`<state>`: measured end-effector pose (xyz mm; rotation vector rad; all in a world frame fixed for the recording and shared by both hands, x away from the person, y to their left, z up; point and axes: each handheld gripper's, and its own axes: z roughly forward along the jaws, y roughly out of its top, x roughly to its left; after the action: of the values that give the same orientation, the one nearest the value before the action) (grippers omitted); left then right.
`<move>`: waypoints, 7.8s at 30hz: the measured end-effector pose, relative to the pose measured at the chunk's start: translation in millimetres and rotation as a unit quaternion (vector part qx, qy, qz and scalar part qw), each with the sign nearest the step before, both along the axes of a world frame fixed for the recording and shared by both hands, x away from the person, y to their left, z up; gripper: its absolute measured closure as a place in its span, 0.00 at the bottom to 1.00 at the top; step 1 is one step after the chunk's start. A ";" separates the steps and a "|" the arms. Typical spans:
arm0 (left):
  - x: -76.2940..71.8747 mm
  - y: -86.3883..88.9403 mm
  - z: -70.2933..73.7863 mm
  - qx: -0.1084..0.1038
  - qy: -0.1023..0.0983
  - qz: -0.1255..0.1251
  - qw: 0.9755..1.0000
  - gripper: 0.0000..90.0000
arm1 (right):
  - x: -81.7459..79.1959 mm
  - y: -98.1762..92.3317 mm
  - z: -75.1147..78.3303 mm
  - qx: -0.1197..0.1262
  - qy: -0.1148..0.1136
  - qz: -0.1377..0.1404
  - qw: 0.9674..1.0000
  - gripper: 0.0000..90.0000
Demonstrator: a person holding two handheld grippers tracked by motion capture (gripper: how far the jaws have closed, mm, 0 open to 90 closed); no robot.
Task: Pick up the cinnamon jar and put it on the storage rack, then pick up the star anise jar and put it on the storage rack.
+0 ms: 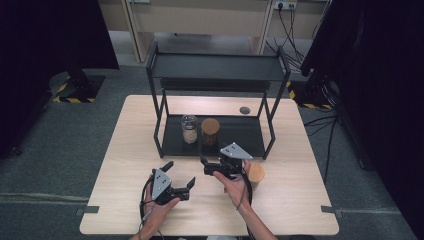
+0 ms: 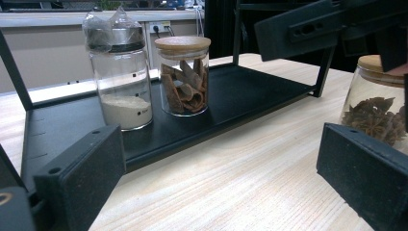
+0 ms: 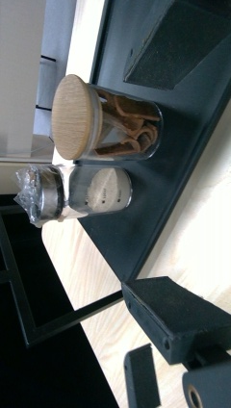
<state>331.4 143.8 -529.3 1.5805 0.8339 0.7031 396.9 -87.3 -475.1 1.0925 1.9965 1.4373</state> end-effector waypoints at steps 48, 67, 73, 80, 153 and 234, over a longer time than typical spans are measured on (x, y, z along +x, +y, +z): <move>-0.1 0.1 0.0 0.000 0.000 0.000 1.000 0.03 | -42.5 -16.4 0.1 0.004 -0.009 0.020 1.000 0.06; -0.1 0.2 0.0 -0.001 0.000 0.000 1.000 0.03 | -52.2 -26.9 -2.0 0.009 -0.008 0.017 1.000 0.06; 0.0 0.2 0.0 0.000 0.000 0.000 1.000 0.03 | -55.2 -29.1 -2.4 0.009 -0.008 0.017 1.000 0.06; 0.1 0.3 0.1 0.001 0.001 -0.001 1.000 0.03 | -58.4 -33.5 -1.7 0.010 -0.011 0.014 1.000 0.06; 0.4 0.1 0.2 0.003 0.002 -0.002 1.000 0.03 | -97.8 -84.2 -5.3 0.013 -0.023 -0.030 0.999 0.06; 0.2 0.1 0.1 0.002 0.001 -0.001 1.000 0.03 | -87.8 -119.0 -29.4 -0.023 -0.003 -0.102 0.994 0.06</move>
<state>331.7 143.8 -529.1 1.5863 0.8331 0.7021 309.1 -206.3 -504.5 1.2313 1.8441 1.2814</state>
